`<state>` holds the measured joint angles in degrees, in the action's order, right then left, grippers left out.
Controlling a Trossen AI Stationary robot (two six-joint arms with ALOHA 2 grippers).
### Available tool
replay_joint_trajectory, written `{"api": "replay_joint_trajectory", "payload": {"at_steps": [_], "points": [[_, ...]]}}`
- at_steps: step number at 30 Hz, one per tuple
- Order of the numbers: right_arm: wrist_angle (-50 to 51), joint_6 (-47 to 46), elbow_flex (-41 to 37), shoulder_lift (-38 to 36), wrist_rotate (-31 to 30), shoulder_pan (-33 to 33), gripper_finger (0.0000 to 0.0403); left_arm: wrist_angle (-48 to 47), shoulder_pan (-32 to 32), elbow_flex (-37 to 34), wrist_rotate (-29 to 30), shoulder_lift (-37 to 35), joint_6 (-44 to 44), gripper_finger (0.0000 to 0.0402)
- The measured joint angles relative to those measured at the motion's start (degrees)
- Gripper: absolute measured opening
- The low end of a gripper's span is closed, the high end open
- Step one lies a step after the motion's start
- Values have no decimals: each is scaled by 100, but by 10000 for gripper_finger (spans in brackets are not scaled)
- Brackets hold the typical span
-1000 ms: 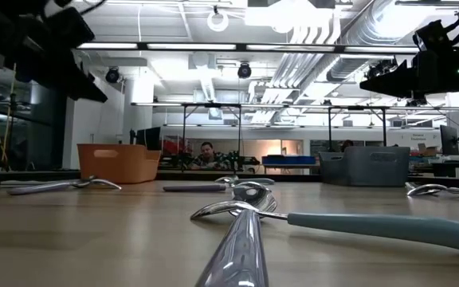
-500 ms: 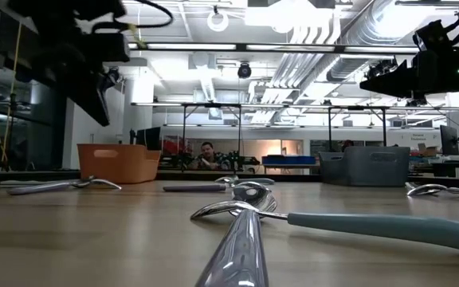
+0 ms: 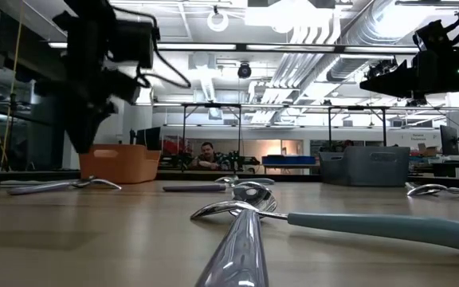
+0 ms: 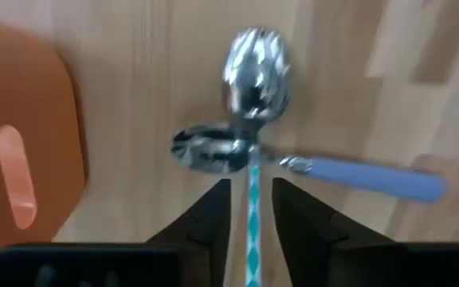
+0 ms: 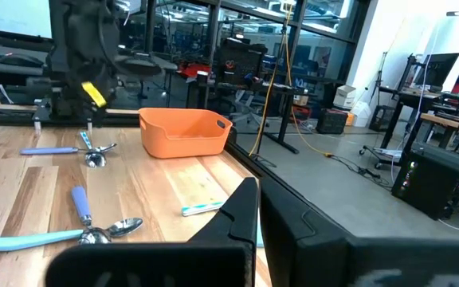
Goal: Sort silverware by color (type)
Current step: Put the white patterned spoon into the black bin
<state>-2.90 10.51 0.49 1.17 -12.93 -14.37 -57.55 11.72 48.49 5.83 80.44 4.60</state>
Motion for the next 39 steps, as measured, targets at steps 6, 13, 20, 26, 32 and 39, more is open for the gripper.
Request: {"api": "replay_joint_trajectory", "payload": {"at_steps": [6, 13, 20, 26, 32, 39], "points": [[0, 0, -1, 0, 1, 0, 0, -15, 190, 0, 61, 360, 209, 109], [0, 1, 0, 0, 1, 0, 0, -108, 358, -4, 69, 529, 369, 110], [0, -1, 0, 0, 0, 0, 0, 15, 446, -298, 69, 530, 593, 110], [0, 0, -1, 0, 1, 0, 0, 297, 444, -736, 71, 530, 1007, 110], [0, 0, -1, 0, 1, 0, 0, 341, 444, -741, 17, 532, 1049, 110], [0, 1, -1, 0, 0, 0, 0, 340, 444, -741, -27, 532, 1056, 107]]}}
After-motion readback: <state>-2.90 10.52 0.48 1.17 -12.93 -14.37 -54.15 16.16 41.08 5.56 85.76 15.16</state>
